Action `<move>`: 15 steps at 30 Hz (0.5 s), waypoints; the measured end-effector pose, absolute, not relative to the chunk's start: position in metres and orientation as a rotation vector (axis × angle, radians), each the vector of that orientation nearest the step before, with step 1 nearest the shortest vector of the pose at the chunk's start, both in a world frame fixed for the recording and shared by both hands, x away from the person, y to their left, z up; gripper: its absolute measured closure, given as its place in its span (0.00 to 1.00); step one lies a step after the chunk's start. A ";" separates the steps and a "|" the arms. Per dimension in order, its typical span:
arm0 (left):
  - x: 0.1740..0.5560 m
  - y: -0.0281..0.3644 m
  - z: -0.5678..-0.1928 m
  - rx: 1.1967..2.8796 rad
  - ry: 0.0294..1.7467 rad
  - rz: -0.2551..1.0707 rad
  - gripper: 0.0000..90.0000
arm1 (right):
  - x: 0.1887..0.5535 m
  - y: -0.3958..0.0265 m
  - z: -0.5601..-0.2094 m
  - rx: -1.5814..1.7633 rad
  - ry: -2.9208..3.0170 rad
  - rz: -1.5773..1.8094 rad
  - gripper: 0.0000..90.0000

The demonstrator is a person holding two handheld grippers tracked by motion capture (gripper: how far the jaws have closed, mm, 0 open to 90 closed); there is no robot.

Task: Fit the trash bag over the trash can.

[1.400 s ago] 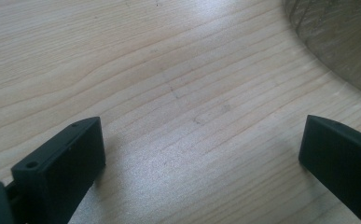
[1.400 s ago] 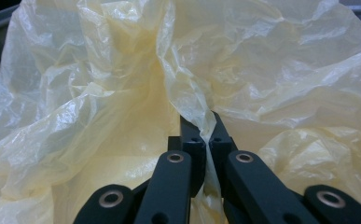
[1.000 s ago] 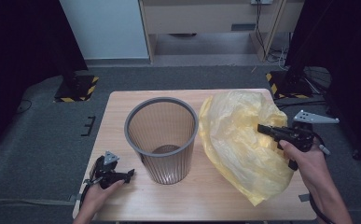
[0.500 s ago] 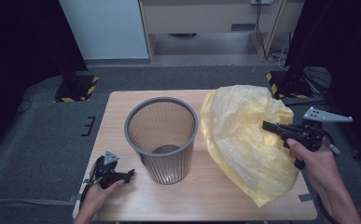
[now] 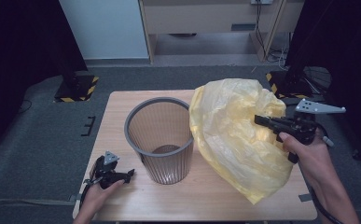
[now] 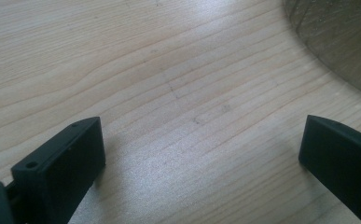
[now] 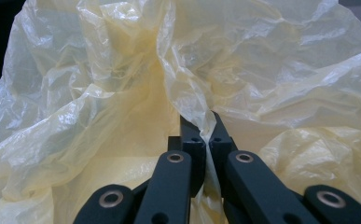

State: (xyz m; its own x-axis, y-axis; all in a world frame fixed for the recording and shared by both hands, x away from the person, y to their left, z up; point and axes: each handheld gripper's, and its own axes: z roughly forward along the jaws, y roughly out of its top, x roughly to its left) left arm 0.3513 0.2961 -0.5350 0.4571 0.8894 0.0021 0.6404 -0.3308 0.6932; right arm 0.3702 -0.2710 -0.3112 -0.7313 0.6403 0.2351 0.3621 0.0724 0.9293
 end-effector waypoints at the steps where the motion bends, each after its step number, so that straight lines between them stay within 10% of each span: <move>1: 0.351 0.296 -0.535 2.083 1.270 0.514 0.00 | 0.371 -0.268 -0.309 1.008 2.119 1.712 1.00; 15: 0.351 0.296 -0.535 2.083 1.270 0.514 0.00 | 0.392 -0.212 -0.293 0.926 2.203 1.725 1.00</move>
